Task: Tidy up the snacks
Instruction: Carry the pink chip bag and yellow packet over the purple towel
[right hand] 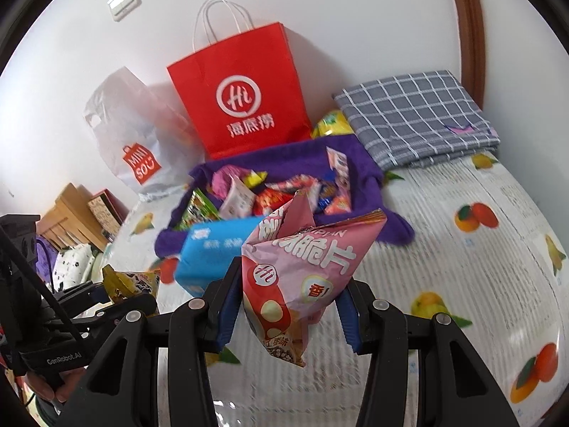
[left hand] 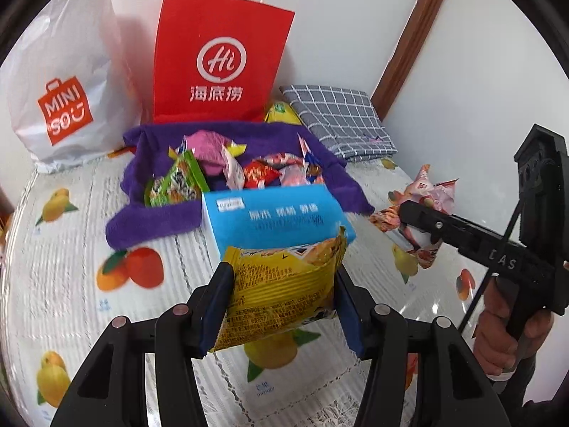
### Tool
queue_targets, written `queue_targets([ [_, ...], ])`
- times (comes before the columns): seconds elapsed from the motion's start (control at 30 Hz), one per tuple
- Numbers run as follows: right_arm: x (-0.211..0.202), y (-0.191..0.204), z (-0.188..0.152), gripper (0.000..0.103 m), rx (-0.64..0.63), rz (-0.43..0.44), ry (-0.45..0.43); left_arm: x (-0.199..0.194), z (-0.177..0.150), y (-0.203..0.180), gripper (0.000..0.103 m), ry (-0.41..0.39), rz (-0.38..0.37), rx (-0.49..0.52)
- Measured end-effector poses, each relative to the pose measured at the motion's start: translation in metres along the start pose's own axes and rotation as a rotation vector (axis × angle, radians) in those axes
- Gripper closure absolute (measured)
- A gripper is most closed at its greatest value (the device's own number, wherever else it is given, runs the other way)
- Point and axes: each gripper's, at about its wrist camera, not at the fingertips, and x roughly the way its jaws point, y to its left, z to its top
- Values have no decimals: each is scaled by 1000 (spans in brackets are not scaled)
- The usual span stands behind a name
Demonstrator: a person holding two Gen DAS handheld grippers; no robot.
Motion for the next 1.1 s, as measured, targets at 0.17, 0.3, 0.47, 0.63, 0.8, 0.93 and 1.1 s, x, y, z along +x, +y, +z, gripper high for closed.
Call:
queue_targets([
  [0.17, 8, 7, 10, 56, -4, 30, 0, -2, 16, 2, 50, -9, -15, 0],
  [0.3, 13, 8, 18, 56, -4, 39, -4, 1, 27, 6, 50, -12, -9, -4],
  [0.47, 20, 5, 29, 56, -2, 36, -9, 4, 41, 15, 50, -18, -24, -30],
  [0.63, 26, 8, 44, 56, -21, 37, -25, 6, 55, 23, 50, -32, -10, -40],
  [0.8, 37, 12, 59, 56, -40, 52, -32, 13, 61, 31, 50, -42, -3, -61],
  [0.93, 47, 16, 67, 56, -60, 61, -30, 18, 64, 34, 50, -47, 2, -71],
  [1.1, 56, 17, 75, 56, -78, 69, -29, 23, 71, 35, 50, -44, 16, -66],
])
